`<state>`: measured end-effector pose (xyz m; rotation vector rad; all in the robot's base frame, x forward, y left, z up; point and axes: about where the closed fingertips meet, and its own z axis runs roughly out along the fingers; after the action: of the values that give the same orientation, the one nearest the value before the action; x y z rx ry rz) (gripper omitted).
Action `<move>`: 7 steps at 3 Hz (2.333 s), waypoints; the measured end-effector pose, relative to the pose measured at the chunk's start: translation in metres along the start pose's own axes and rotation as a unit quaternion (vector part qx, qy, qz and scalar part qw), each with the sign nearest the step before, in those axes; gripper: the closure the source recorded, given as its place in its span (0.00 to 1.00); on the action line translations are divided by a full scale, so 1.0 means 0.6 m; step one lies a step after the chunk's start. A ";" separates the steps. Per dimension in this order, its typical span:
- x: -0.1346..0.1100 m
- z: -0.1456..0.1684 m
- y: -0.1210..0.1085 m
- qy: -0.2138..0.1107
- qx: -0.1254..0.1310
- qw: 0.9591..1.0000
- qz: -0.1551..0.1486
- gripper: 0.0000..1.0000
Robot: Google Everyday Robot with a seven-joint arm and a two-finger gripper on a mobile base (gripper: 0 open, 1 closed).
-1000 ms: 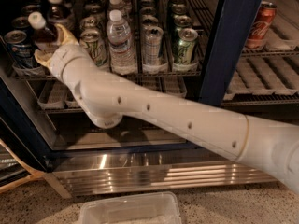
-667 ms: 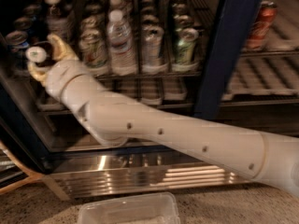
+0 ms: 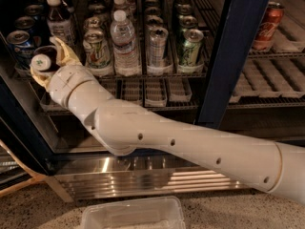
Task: Pick blue plastic bottle from top shelf of fridge
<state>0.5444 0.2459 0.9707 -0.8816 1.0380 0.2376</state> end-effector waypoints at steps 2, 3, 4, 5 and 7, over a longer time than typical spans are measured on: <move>-0.079 -0.063 -0.001 -0.012 -0.019 1.000 -0.005 1.00; -0.073 -0.065 0.003 -0.012 -0.019 1.000 -0.005 1.00; -0.075 -0.074 0.021 -0.013 -0.029 0.999 -0.002 1.00; -0.075 -0.074 0.021 -0.013 -0.029 0.999 -0.002 1.00; -0.071 -0.071 -0.015 0.003 -0.057 0.996 0.061 1.00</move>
Offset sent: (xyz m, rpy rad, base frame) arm -0.1551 -0.1433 0.1471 -0.1266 -0.1151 -0.0729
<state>0.4994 0.2182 1.0016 -0.9232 1.0937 0.4009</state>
